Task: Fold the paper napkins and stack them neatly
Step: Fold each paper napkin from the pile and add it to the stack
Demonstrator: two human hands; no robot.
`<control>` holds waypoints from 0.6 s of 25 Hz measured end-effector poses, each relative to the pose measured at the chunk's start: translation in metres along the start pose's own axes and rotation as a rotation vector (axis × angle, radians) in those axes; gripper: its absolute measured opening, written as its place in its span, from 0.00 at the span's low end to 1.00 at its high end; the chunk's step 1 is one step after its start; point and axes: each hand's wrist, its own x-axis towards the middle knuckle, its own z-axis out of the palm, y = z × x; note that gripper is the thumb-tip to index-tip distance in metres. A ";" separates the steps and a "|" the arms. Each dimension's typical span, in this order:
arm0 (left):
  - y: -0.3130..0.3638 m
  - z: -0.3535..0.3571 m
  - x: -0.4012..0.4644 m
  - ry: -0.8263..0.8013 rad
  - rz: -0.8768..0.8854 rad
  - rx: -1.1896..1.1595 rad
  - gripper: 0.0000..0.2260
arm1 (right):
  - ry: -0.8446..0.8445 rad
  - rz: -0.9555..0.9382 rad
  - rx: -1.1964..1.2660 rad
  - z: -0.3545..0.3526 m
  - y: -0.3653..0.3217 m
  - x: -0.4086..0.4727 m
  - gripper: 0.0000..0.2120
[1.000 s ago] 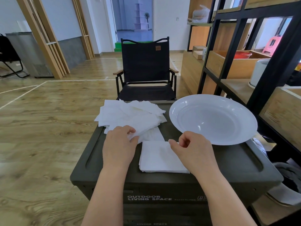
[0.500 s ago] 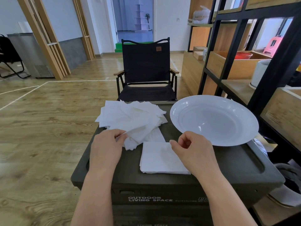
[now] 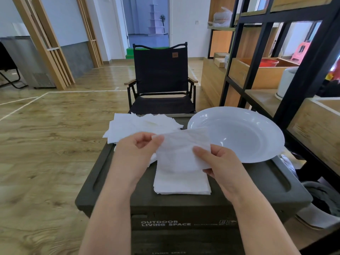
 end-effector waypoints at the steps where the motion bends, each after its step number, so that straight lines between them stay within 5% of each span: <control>1: -0.009 0.006 0.003 -0.036 -0.073 0.040 0.06 | 0.025 0.035 -0.025 0.000 0.002 0.001 0.06; 8: -0.033 0.021 0.011 0.041 -0.068 0.454 0.09 | 0.091 0.090 -0.647 0.005 0.018 0.007 0.19; 15: -0.039 0.023 0.011 -0.005 -0.083 0.676 0.08 | 0.058 0.090 -0.856 0.002 0.022 0.010 0.18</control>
